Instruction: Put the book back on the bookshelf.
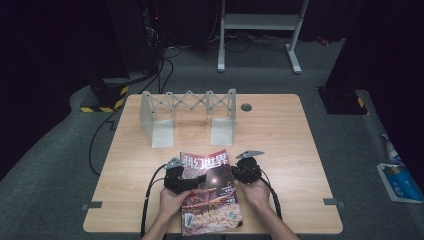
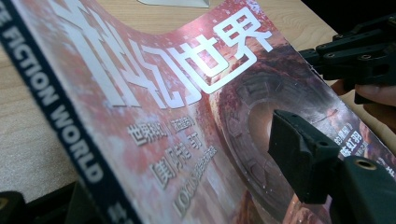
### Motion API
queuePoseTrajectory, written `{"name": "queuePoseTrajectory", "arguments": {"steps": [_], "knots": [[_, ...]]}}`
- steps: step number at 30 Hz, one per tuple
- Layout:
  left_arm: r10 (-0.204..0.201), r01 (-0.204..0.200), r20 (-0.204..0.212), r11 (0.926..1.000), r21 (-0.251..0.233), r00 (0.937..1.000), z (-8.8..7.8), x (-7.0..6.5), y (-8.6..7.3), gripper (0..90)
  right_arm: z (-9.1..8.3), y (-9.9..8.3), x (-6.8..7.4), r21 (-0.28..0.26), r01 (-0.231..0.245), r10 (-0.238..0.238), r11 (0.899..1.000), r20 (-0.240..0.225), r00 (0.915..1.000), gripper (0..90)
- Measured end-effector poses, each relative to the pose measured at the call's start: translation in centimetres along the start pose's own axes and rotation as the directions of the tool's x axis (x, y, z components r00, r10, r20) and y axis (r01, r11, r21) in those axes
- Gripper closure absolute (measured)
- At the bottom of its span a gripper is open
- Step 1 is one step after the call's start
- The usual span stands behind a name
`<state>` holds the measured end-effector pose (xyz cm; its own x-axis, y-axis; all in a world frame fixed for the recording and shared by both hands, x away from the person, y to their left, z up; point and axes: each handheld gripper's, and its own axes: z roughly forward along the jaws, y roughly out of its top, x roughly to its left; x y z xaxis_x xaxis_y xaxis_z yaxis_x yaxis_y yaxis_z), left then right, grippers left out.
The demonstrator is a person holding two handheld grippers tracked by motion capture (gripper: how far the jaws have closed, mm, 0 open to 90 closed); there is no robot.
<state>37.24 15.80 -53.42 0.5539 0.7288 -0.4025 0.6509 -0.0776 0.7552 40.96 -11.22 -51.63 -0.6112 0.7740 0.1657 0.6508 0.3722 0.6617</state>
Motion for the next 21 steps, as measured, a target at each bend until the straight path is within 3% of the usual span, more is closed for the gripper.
{"name": "queuePoseTrajectory", "arguments": {"steps": [4, 13, 16, 21], "knots": [[-0.006, 0.006, 0.007, 1.0000, 0.001, 1.0000, 0.03, 0.04, 0.03, 36.9, 0.14, 0.07, 0.03, -0.004, -0.001, 0.001, 1.000, -0.007, 1.0000, 89.5], [0.032, -0.032, -0.037, 0.9995, -0.001, 0.9988, 0.24, -0.37, -0.02, 44.7, 0.12, 0.03, 0.17, -0.005, 0.005, -0.005, 1.000, 0.002, 1.0000, 89.4], [0.020, -0.020, -0.040, 0.9998, 0.002, 0.9990, 0.25, -0.39, 0.03, 47.0, 0.05, -0.06, 0.16, -0.006, -0.001, 0.001, 1.000, 0.000, 1.0000, 89.4], [0.001, 0.001, -0.059, 0.9989, 0.046, 0.9982, 0.17, -0.61, 0.48, 54.3, 0.00, -0.29, 0.15, -0.018, -0.013, 0.013, 1.000, -0.004, 0.9999, 88.3]]}}
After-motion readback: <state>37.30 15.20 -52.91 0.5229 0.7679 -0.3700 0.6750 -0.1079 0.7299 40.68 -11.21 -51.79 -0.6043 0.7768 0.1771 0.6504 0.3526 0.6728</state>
